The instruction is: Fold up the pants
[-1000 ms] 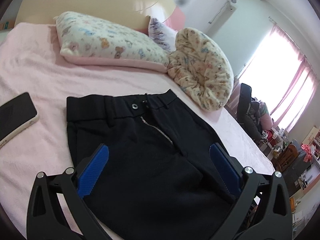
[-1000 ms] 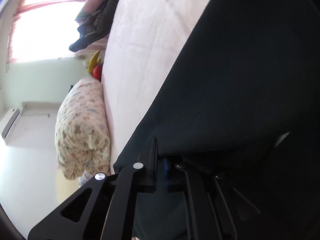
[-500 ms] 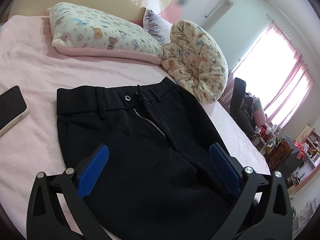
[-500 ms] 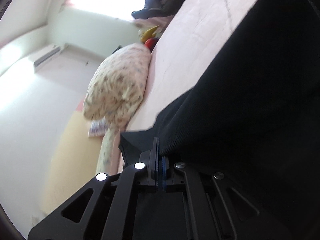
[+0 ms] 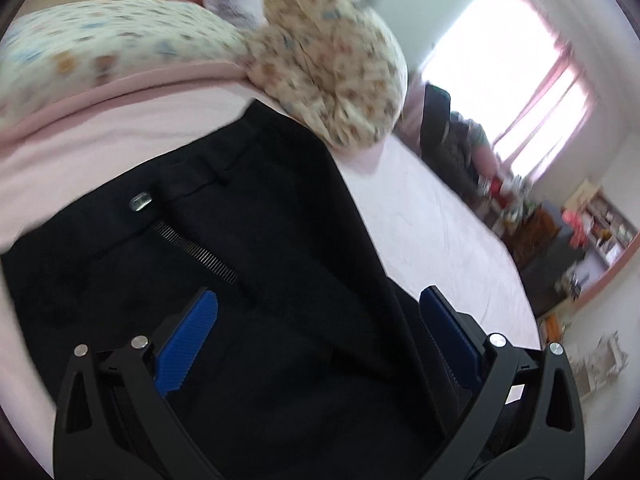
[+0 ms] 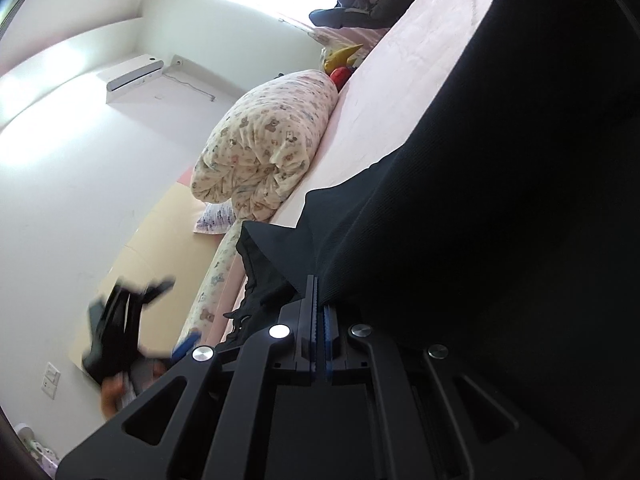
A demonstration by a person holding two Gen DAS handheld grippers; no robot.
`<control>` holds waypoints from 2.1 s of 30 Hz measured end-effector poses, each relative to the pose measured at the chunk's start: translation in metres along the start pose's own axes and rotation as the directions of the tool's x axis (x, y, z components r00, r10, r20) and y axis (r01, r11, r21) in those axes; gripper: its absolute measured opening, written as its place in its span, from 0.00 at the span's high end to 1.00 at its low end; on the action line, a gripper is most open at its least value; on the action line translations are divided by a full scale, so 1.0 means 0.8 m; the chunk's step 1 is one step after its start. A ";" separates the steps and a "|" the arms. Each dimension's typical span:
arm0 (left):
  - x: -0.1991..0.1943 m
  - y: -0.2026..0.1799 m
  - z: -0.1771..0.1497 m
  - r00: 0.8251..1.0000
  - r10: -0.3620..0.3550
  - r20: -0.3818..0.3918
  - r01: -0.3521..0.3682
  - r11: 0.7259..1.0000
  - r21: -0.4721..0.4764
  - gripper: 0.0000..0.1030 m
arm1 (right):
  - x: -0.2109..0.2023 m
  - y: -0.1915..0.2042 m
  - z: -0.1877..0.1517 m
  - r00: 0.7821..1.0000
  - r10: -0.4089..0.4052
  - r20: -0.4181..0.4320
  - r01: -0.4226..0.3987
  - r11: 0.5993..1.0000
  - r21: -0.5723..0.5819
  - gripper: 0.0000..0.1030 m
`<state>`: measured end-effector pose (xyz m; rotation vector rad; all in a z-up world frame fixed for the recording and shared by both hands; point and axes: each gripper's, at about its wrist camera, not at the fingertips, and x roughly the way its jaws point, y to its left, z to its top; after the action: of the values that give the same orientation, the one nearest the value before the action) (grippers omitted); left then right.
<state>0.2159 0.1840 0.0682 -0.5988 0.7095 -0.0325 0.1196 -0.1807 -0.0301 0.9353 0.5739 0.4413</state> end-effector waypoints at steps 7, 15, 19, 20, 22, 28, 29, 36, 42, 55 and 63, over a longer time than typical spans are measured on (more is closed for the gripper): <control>0.119 0.001 0.095 0.980 -0.064 -0.186 0.020 0.974 -0.226 0.02 | 0.004 -0.004 0.004 1.000 0.010 -0.030 -0.010 1.000 0.012 0.98; 0.202 0.005 0.132 0.978 0.037 -0.205 -0.094 0.957 -0.276 0.06 | 0.013 -0.001 0.006 0.998 0.002 -0.059 -0.001 1.000 0.008 0.97; 0.223 0.001 0.146 0.970 0.140 -0.200 -0.186 0.954 -0.234 0.43 | 0.014 0.004 0.004 0.998 0.000 -0.069 0.001 1.000 0.002 0.97; 0.228 0.002 0.148 0.966 0.163 -0.199 -0.206 0.953 -0.223 0.48 | 0.013 0.005 0.004 0.997 0.001 -0.072 0.000 1.000 0.001 0.97; 0.234 0.007 0.148 0.969 0.159 -0.190 -0.201 0.953 -0.229 0.59 | 0.015 0.008 0.003 0.997 0.002 -0.076 -0.003 1.000 -0.004 0.97; 0.224 0.018 0.140 0.982 0.133 -0.133 -0.167 0.943 -0.289 0.94 | 0.014 0.015 0.004 0.997 0.009 -0.078 -0.010 1.000 -0.007 0.97; 0.217 0.018 0.138 0.983 0.134 -0.123 -0.165 0.942 -0.292 0.94 | 0.013 0.015 0.005 0.997 0.012 -0.076 -0.012 1.000 -0.007 0.97; 0.121 0.016 0.119 0.993 0.120 -0.008 -0.117 0.950 -0.289 0.95 | 0.000 0.004 0.011 0.997 0.052 -0.057 -0.051 0.999 0.015 0.98; 0.016 0.021 0.091 0.994 0.100 0.052 -0.083 0.962 -0.261 0.95 | -0.020 0.009 0.025 0.996 0.082 -0.041 -0.081 0.996 0.032 0.98; -0.115 0.089 -0.037 0.991 0.089 0.099 -0.060 0.962 -0.265 0.95 | -0.129 0.044 0.046 0.999 0.043 -0.034 -0.044 0.999 -0.025 0.98; -0.134 0.117 -0.097 0.988 0.086 0.126 -0.046 0.955 -0.294 0.95 | -0.133 0.034 0.021 0.998 -0.020 -0.060 0.019 0.999 -0.027 0.98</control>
<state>0.0699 0.2468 0.0372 -0.8507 0.6036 0.1773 0.0453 -0.2393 0.0287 0.8928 0.6298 0.4595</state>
